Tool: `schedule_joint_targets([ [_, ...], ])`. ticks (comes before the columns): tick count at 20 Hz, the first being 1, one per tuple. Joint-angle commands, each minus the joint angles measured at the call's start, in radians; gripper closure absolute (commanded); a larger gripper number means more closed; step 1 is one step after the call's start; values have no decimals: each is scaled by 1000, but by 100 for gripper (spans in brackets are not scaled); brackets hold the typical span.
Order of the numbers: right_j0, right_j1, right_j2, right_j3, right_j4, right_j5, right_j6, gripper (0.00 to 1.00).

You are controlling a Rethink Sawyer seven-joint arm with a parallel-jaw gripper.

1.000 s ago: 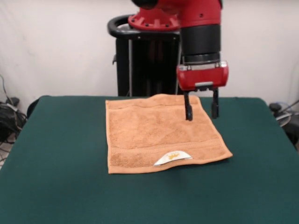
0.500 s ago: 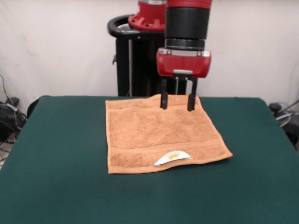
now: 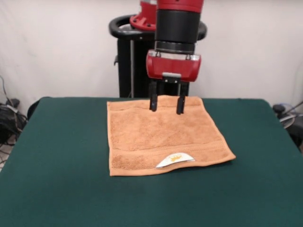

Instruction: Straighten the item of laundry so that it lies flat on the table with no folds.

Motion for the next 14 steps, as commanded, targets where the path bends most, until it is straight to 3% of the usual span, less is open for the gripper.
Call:
schedule_joint_targets([
  [1,33,94,-91,-13,-68,81,-10,0],
  [14,73,272,-141,-97,-131,93,-54,0],
])
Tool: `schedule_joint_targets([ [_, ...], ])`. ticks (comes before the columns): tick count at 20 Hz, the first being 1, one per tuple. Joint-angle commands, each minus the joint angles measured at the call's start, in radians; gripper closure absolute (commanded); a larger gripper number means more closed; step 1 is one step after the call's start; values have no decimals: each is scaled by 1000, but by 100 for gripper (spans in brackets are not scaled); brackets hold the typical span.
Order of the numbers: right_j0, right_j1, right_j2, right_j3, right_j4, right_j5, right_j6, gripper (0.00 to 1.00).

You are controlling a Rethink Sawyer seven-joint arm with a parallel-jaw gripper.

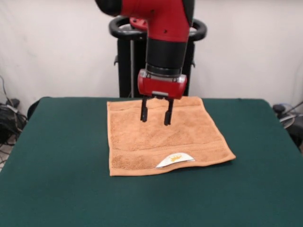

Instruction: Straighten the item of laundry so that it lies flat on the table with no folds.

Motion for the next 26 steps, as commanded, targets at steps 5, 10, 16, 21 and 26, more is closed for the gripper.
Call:
schedule_joint_targets([
  [5,78,136,-75,-99,-68,104,-37,0],
  [10,127,134,-124,-125,-77,88,1,0],
  [16,156,121,-155,-129,-53,92,-1,0],
  [21,123,137,-118,-105,-1,130,-59,0],
  [26,110,153,-94,-98,15,143,-71,0],
])
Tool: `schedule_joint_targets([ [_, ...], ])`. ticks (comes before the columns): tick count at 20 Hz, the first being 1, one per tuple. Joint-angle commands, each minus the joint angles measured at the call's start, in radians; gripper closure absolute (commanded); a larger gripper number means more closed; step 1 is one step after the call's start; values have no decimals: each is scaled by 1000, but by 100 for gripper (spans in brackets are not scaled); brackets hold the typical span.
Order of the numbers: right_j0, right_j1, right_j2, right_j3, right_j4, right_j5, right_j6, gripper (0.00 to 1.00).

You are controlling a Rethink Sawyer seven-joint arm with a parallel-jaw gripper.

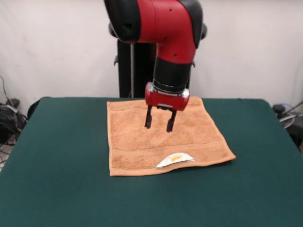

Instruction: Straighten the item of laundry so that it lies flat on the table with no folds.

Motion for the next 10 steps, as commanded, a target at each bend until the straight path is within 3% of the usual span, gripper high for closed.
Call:
schedule_joint_targets([
  [1,-8,34,18,-48,38,125,-70,0],
  [4,1,77,16,-79,17,115,-63,0],
  [7,36,202,-6,-155,-37,39,-11,0],
  [10,67,269,-31,-193,-54,5,31,0],
])
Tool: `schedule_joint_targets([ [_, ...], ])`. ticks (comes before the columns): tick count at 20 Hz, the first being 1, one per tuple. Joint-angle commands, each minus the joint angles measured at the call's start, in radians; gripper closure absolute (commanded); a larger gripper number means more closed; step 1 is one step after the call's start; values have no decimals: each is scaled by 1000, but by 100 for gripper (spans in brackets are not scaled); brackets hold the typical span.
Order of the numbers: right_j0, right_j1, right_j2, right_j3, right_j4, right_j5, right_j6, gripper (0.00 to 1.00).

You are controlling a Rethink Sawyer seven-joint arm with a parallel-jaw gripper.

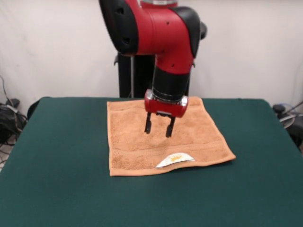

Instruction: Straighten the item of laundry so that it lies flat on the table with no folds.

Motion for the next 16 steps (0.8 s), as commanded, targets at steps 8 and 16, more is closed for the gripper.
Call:
schedule_joint_targets([
  [8,142,287,-71,-174,-21,-65,106,0],
  [16,124,339,-87,-171,13,-210,143,0],
])
